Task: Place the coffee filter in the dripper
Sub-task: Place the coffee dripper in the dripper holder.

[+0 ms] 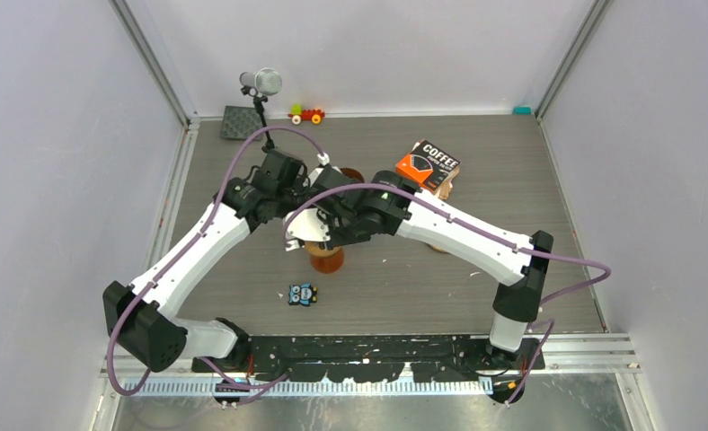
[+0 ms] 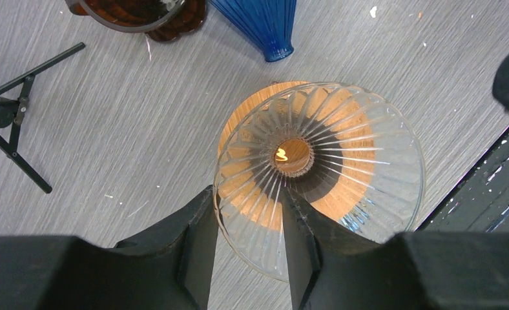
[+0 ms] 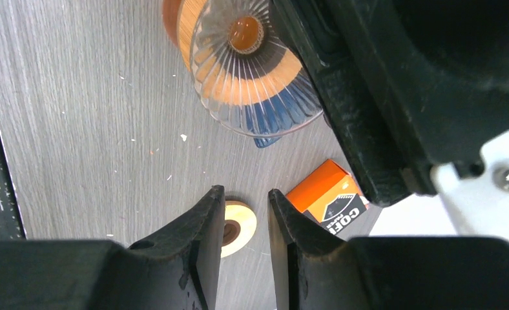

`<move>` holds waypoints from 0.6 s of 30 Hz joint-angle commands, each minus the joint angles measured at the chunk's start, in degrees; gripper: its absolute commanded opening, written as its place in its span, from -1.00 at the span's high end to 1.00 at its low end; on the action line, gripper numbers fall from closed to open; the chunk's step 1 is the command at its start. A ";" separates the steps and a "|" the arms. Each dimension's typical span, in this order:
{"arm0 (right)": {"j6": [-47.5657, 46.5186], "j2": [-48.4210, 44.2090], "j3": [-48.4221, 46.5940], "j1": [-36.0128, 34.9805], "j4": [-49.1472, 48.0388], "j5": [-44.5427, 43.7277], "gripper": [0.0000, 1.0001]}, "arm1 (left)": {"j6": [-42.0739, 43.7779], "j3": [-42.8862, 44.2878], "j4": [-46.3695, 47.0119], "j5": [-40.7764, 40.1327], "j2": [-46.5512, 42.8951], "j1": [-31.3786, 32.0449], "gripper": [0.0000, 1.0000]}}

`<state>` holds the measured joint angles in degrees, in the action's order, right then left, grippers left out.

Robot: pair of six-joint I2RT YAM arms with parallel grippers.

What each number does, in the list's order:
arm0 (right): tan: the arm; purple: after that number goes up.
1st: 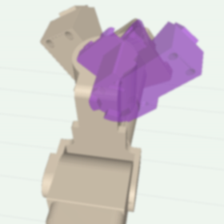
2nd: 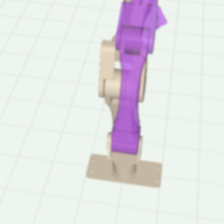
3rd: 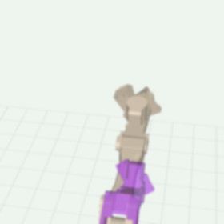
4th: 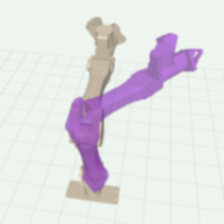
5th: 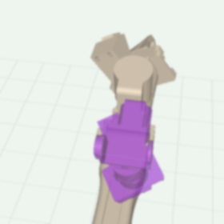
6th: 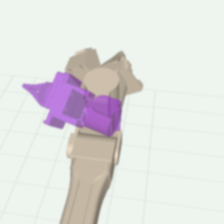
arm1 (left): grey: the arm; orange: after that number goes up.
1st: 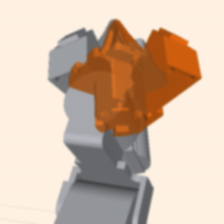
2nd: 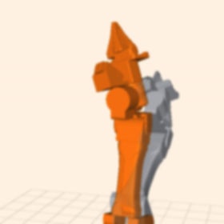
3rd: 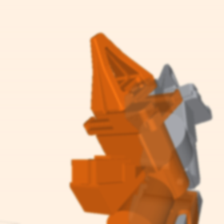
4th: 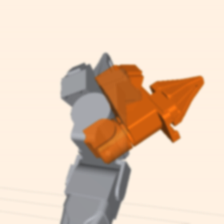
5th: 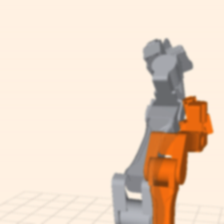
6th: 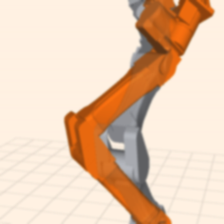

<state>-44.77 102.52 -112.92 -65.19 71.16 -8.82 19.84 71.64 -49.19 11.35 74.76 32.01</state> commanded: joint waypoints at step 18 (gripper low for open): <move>18.90 -19.29 16.07 24.90 -18.68 18.63 0.17 | -3.45 2.37 6.27 1.21 -5.82 -0.02 -0.37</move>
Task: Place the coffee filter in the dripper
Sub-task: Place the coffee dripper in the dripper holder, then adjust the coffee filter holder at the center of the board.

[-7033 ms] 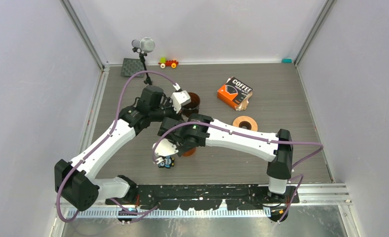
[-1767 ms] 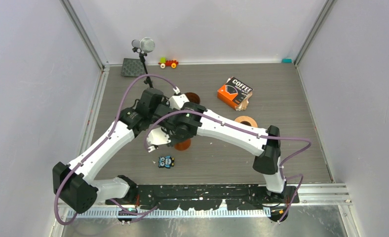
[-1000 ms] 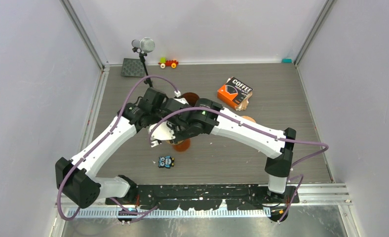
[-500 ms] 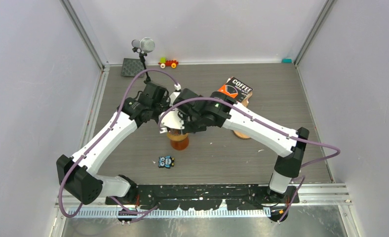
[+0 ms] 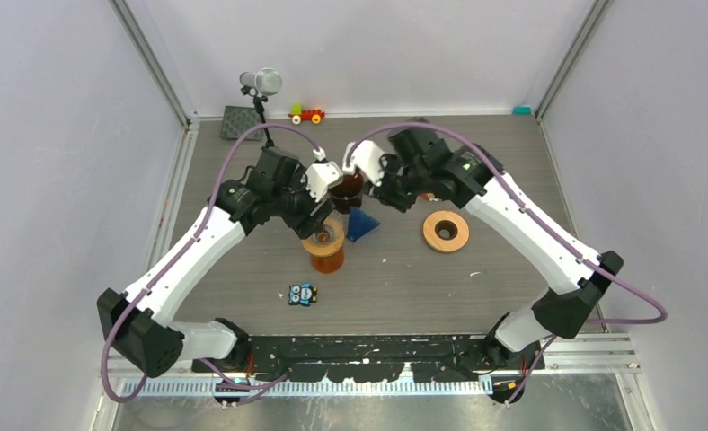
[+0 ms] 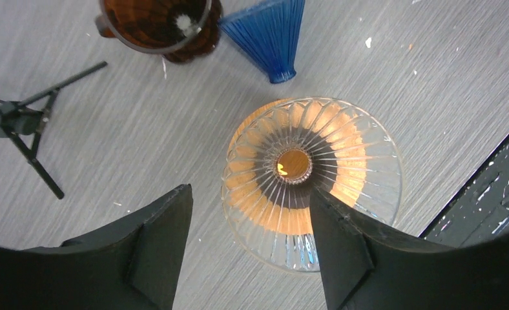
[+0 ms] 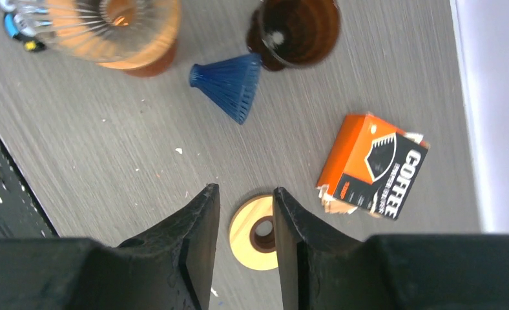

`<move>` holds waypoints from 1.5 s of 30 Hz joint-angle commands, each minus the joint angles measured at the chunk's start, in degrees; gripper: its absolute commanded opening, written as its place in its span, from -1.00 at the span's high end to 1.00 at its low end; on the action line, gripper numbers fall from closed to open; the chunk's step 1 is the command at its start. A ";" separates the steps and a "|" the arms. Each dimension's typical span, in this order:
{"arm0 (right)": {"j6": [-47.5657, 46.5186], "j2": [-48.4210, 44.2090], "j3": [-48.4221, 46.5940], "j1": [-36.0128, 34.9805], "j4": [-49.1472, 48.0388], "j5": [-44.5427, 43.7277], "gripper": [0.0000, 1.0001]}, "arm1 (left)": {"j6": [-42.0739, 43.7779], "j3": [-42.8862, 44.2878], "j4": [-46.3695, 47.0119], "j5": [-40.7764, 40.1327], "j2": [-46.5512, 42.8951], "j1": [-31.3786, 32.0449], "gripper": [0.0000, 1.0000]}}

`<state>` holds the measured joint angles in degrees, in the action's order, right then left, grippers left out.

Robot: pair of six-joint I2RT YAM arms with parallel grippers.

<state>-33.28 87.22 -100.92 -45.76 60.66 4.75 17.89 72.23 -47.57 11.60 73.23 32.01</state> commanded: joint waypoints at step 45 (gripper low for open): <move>61.43 25.07 21.59 51.43 -51.57 16.56 0.32 | -1.79 -5.91 14.79 4.05 -15.75 -0.02 -0.91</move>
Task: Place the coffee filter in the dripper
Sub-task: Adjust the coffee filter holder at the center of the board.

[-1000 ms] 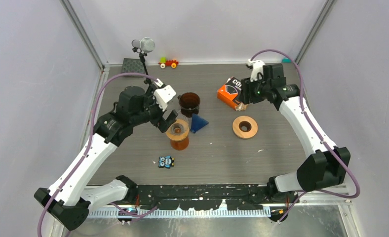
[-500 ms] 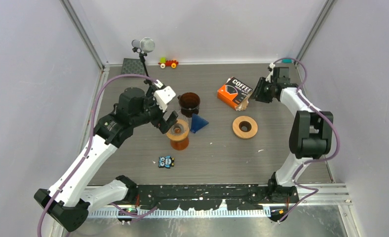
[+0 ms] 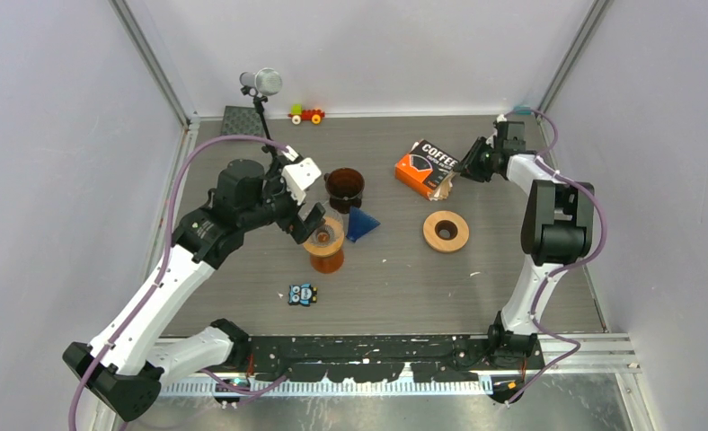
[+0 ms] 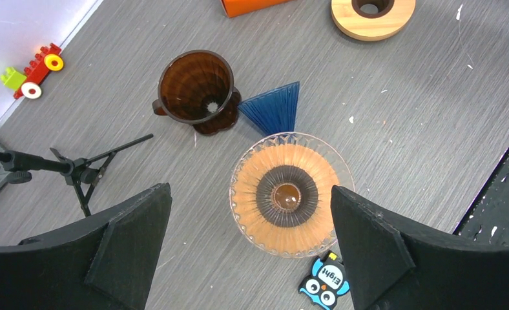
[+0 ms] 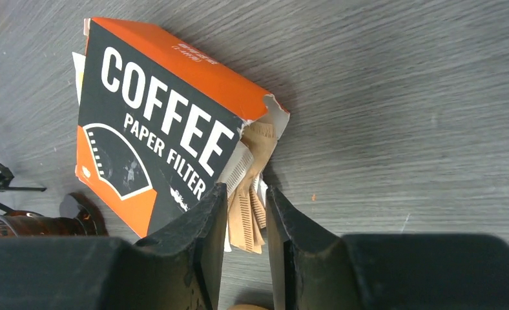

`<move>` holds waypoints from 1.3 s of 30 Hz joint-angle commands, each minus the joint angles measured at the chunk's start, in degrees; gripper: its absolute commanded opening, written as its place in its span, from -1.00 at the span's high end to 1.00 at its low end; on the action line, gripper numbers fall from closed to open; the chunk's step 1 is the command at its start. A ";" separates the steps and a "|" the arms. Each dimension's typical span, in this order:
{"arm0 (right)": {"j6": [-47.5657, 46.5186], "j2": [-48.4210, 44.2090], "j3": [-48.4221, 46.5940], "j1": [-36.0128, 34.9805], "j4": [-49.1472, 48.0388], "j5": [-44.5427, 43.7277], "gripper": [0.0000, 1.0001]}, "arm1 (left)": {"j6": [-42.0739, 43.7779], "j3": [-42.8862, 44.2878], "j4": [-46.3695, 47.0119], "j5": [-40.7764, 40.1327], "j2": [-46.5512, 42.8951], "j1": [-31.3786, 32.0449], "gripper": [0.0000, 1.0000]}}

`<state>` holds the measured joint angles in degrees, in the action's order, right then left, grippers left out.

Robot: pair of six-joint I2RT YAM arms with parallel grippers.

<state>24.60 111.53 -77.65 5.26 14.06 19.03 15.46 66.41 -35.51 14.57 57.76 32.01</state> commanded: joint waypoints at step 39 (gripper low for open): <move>13.72 -3.44 10.86 -0.99 -22.68 9.68 -0.02 | 1.33 -1.73 3.99 0.73 -0.99 -0.02 -0.91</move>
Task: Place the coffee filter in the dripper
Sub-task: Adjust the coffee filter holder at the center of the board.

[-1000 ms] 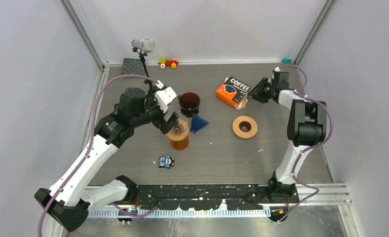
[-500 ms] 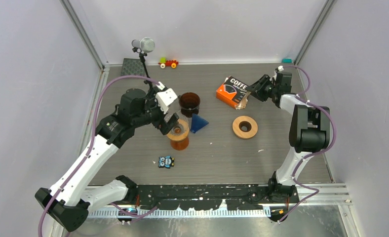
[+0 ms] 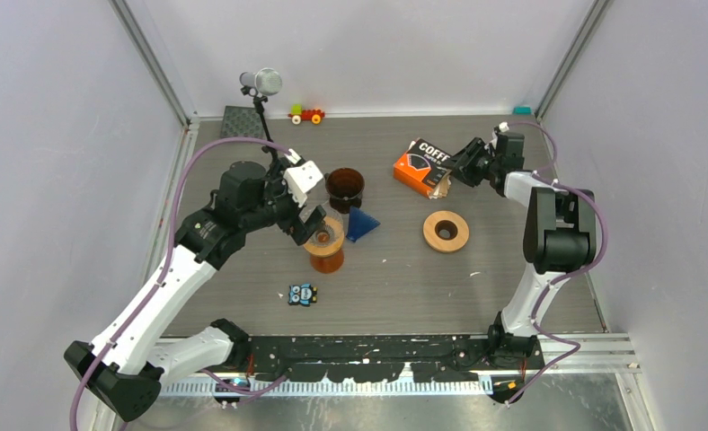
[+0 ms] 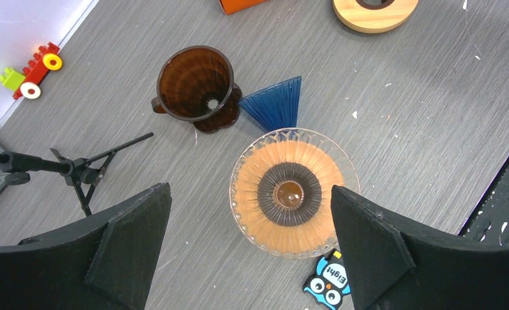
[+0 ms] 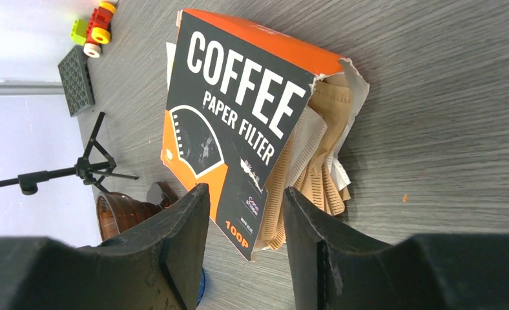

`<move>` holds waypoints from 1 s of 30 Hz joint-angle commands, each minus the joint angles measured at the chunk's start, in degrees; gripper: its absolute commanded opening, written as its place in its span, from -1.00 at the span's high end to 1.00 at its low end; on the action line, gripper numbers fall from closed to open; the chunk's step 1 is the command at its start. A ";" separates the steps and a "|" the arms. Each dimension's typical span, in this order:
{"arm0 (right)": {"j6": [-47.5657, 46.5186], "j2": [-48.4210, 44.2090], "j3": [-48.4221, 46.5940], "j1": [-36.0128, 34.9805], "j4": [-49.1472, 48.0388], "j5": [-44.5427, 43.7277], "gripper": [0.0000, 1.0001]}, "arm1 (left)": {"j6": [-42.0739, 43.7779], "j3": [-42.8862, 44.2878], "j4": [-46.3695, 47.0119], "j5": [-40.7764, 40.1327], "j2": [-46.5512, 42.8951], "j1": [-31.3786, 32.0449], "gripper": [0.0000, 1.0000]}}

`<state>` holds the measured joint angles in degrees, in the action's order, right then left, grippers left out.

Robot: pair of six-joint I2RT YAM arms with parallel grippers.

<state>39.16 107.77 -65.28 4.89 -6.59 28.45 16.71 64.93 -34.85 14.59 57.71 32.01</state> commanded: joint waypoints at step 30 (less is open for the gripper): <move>0.72 4.32 -6.09 -3.30 -2.70 1.09 0.42 | -0.01 -0.58 3.56 0.57 -1.04 -0.02 -0.91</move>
<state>39.31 111.74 -68.38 1.93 -6.70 29.15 16.71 64.31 -33.65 14.59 57.71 32.01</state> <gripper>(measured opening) 0.329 0.955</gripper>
